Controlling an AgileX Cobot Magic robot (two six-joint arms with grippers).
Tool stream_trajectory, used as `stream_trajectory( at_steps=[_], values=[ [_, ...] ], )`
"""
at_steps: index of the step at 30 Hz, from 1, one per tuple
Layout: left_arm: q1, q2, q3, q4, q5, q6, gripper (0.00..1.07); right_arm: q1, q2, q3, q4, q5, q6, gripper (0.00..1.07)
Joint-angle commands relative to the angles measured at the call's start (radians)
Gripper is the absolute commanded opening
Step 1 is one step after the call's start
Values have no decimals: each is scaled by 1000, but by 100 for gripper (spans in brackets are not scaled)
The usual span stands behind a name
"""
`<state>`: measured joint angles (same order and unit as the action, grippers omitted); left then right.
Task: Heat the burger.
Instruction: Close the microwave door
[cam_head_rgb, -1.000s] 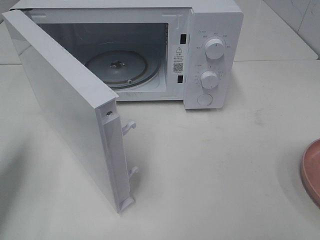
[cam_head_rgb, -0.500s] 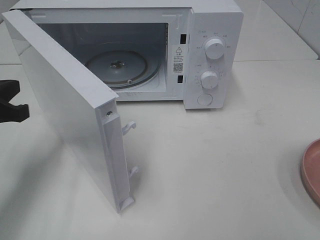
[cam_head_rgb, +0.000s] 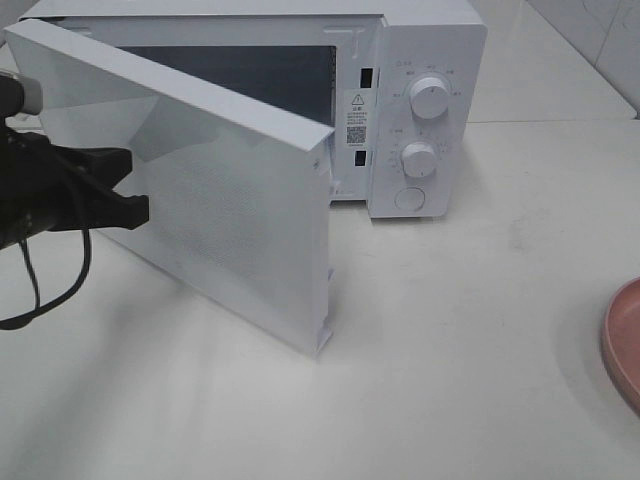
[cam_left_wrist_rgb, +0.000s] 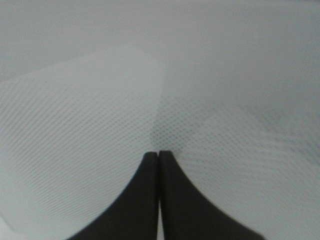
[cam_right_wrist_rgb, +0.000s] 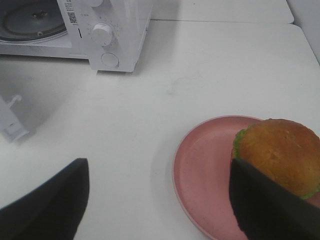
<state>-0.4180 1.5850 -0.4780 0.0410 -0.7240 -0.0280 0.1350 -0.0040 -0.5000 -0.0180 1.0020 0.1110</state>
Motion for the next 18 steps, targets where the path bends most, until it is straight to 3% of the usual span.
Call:
stream_trajectory(
  at_steps=[1,9,18],
  values=[
    [-45,29,-45,-56,-22,-4,0,-7,-29,2,-2,-3,-5,75],
    [-137,119,-157,-160,-22,28,0,-7,-29,2,-2,-3,-5,75],
    [-211,192,-290,-209,56,28,0,-7,-29,2,-2,-3,-5,75]
  ],
)
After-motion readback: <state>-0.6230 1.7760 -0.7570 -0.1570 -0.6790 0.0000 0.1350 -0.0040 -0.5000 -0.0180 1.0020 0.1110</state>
